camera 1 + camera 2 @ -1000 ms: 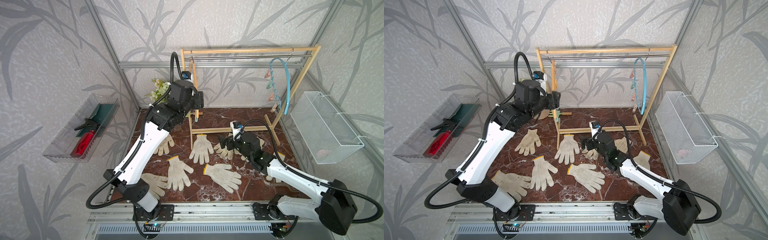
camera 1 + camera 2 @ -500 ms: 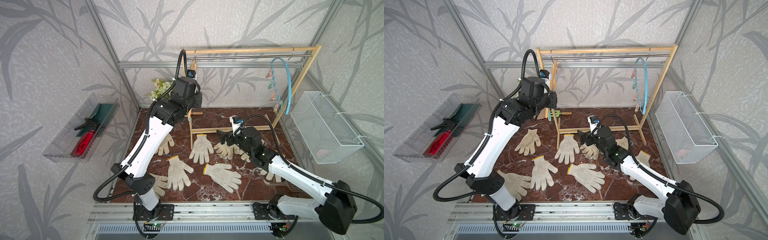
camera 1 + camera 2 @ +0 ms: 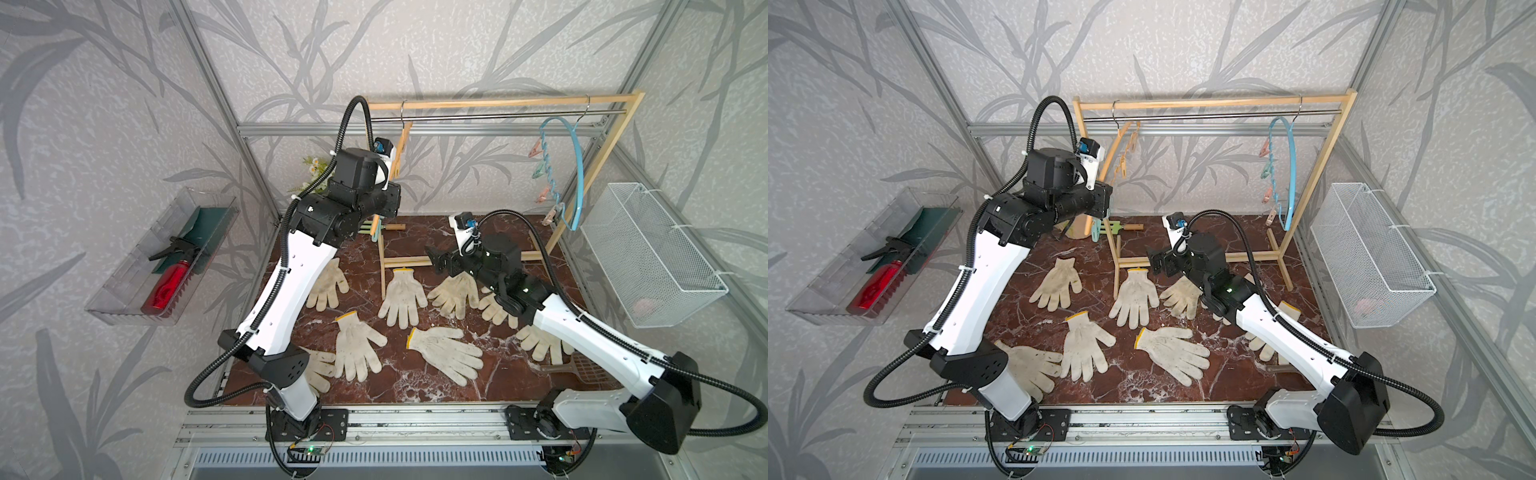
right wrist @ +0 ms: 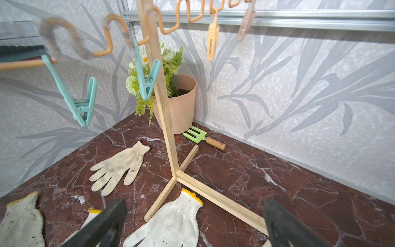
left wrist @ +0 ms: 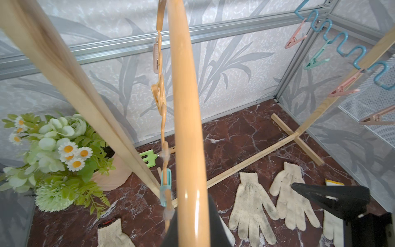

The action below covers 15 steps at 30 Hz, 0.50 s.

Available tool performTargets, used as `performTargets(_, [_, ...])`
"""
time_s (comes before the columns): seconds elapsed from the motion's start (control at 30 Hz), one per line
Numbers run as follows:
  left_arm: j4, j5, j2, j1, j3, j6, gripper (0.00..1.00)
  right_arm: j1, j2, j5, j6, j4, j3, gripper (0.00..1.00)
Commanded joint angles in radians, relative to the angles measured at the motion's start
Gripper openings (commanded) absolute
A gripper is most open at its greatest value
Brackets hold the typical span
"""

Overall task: Clip the gloves onto a hanger to dry
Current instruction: Adjust the hanger on the clothesline.

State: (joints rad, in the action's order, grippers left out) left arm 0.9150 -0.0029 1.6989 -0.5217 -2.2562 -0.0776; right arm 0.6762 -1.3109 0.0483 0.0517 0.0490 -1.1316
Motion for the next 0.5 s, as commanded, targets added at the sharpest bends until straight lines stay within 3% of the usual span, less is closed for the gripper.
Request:
performTargets(0.0, [0.035,0.14,-0.005,0.026,-0.028,0.033,0.04,-0.006,-0.036,-0.042,-0.05,-0.048,-0.084,0.99])
performTargets(0.17, [0.046,0.211,0.007,0.052,-0.043,0.045,0.03,-0.051,-0.096,-0.1,-0.054,-0.079,-0.188,0.99])
performTargets(0.37, [0.064,0.276,0.007,0.09,-0.039,0.051,0.03,-0.164,-0.233,-0.335,-0.006,-0.229,-0.425,0.99])
performTargets(0.47, [0.07,0.301,0.013,0.095,-0.046,0.062,0.03,-0.18,-0.285,-0.356,-0.013,-0.23,-0.496,0.99])
